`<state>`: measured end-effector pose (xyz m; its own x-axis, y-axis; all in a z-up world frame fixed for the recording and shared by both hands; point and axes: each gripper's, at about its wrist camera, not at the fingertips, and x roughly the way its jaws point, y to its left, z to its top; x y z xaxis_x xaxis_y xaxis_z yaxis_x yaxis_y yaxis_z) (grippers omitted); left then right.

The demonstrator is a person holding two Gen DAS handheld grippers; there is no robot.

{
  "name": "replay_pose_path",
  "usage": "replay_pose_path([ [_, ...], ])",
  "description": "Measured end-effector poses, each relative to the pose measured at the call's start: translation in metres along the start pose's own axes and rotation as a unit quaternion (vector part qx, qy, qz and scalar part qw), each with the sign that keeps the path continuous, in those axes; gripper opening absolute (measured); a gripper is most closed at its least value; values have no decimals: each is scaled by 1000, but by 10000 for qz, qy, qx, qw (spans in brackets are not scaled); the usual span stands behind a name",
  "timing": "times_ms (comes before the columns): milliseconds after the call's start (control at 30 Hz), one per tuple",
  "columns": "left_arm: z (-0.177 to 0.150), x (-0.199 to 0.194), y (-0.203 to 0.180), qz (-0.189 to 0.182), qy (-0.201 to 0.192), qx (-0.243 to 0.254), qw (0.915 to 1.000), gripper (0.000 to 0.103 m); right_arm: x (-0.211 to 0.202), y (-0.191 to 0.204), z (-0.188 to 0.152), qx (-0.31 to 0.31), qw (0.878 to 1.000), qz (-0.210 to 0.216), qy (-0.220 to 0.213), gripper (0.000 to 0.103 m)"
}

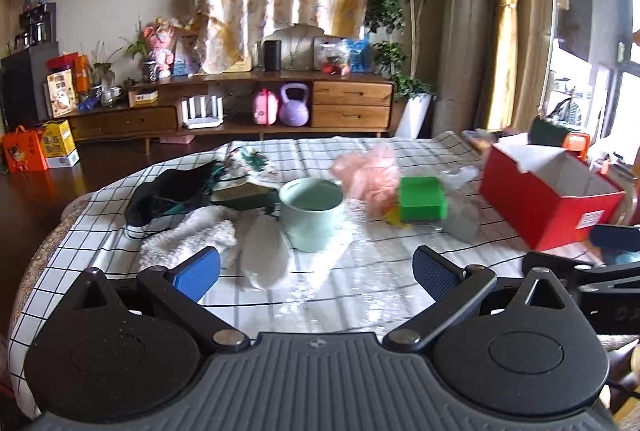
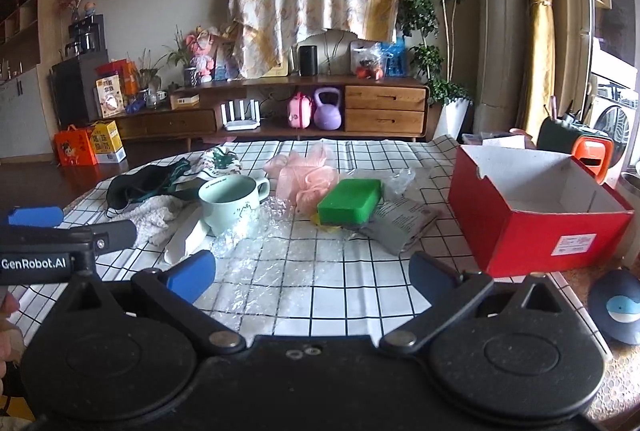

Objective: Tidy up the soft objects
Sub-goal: 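Lower the left gripper onto the white fluffy towel and close it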

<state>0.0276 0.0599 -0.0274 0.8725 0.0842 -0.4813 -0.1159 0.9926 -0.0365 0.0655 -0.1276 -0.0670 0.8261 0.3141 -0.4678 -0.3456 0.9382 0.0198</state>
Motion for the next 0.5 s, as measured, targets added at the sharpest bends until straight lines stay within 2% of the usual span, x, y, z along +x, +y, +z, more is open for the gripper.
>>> replay_pose_path([
  [267, 1, 51, 53, 326, 268, -365, 9984, 103, 45, -9, 4, -215, 9993, 245, 181, 99],
  [500, 8, 93, 94, 732, 464, -436, 9953, 103, 92, -19, 10, -442, 9982, 207, 335, 97],
])
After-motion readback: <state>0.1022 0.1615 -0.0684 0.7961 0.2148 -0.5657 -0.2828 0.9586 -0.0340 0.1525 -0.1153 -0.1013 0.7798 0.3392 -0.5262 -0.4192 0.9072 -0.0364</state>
